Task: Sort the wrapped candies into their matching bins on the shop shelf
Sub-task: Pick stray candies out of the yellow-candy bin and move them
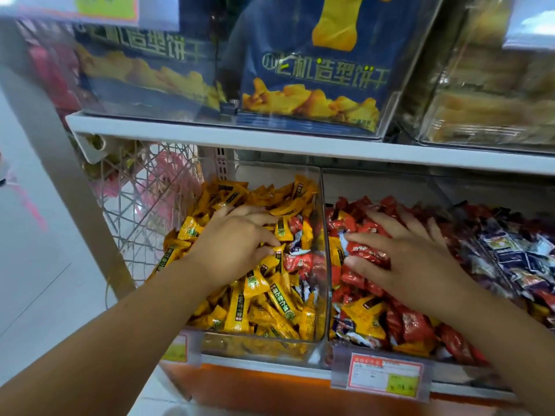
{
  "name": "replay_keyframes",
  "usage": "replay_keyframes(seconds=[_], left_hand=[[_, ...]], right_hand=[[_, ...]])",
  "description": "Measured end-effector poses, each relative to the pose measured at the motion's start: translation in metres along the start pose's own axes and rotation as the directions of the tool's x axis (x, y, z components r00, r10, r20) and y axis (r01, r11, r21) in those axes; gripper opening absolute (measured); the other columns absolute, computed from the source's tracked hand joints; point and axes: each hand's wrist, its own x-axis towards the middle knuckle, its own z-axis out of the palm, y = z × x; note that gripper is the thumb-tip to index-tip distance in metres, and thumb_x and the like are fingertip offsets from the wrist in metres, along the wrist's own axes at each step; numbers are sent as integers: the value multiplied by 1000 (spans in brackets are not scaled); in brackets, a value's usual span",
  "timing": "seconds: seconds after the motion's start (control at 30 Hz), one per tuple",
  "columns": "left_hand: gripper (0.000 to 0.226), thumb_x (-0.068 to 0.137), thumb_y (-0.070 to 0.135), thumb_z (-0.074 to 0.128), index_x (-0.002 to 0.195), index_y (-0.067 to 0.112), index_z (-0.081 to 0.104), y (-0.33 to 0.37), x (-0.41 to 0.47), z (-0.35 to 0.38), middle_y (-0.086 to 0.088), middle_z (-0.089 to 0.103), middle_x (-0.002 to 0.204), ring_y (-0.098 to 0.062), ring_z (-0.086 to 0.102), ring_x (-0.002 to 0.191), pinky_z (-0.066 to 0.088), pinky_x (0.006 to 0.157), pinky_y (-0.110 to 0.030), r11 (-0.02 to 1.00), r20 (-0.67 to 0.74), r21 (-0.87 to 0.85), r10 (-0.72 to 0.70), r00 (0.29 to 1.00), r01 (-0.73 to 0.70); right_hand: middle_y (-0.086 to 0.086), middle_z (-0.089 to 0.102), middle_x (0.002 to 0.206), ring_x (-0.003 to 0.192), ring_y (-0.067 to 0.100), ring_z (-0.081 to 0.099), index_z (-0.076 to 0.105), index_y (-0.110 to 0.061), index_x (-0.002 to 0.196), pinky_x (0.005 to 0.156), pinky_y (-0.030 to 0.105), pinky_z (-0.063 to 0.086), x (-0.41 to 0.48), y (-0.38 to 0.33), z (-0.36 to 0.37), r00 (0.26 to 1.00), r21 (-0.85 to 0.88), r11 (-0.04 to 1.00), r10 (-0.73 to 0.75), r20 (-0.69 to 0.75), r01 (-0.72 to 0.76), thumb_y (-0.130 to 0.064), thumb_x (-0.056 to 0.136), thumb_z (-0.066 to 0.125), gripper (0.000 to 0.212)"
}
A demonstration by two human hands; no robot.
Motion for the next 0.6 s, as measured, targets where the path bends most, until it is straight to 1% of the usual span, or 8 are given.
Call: replay_keyframes(seconds=[0.1, 0.17, 0.23, 0.3, 0.33, 0.4, 0.5, 0.6], left_hand=[[38, 87, 58, 56, 124, 48, 58, 3, -1, -11, 16, 32, 152, -14, 19, 142, 16, 112, -42, 997, 8, 67, -49, 999, 48], [47, 82, 66, 56, 126, 48, 56, 9, -2, -19, 12, 40, 144, -19, 26, 135, 21, 109, -42, 997, -75, 70, -21, 997, 27], [35, 84, 56, 62, 116, 41, 67, 22, -1, -22, 12, 57, 123, -14, 42, 119, 33, 103, -38, 989, -165, -101, 91, 982, -109], [20, 89, 39, 65, 105, 31, 73, 37, 1, -16, 12, 65, 105, -8, 53, 103, 43, 94, -34, 947, -61, -272, 162, 985, -173], [18, 91, 35, 63, 105, 29, 73, 43, 2, -10, 12, 65, 106, -7, 55, 103, 44, 96, -33, 948, 29, -274, 175, 984, -161], [26, 95, 32, 56, 119, 29, 66, 42, 8, 7, 12, 61, 124, -9, 52, 118, 32, 107, -31, 980, 108, -137, 158, 982, -142], [41, 96, 36, 56, 136, 32, 53, 27, 18, 15, 12, 50, 142, -9, 40, 133, 19, 109, -30, 995, 119, -53, 95, 988, -90], [54, 90, 42, 62, 142, 36, 45, 22, 25, 13, 12, 46, 145, -10, 38, 135, 21, 110, -33, 997, 144, -26, 75, 987, -72]], right_hand=[[-26, 26, 151, 146, 13, 7, 47, -58, 127, 118, 47, -7, -7, -9, -3, 992, 113, 991, -51, -114, 64, -80, 80, 19, 59], [-26, 37, 143, 143, 10, 17, 51, -52, 126, 119, 42, -3, -9, -12, -4, 980, 173, 979, -77, -182, 109, -69, 82, 29, 52], [-26, 44, 134, 139, 11, 27, 52, -47, 126, 120, 46, 7, -11, -12, -2, 967, 210, 967, -95, -236, 146, -62, 87, 35, 45], [-24, 48, 127, 134, 12, 35, 52, -44, 126, 116, 52, 21, -12, -11, -2, 950, 236, 955, -104, -295, 178, -57, 92, 40, 38], [-22, 49, 126, 133, 12, 36, 51, -42, 127, 115, 51, 25, -12, -10, -3, 947, 252, 951, -96, -308, 178, -56, 94, 39, 38], [-17, 51, 130, 134, 8, 32, 49, -42, 130, 115, 45, 25, -13, -11, -5, 953, 299, 941, -67, -295, 159, -55, 91, 37, 43], [-21, 47, 130, 129, -4, 28, 45, -45, 132, 116, 42, 26, -17, -13, -7, 956, 325, 931, -70, -285, 165, -52, 89, 38, 44], [-28, 38, 124, 120, -14, 22, 42, -49, 132, 116, 41, 25, -21, -12, -8, 961, 339, 927, -72, -268, 164, -56, 85, 33, 48]])
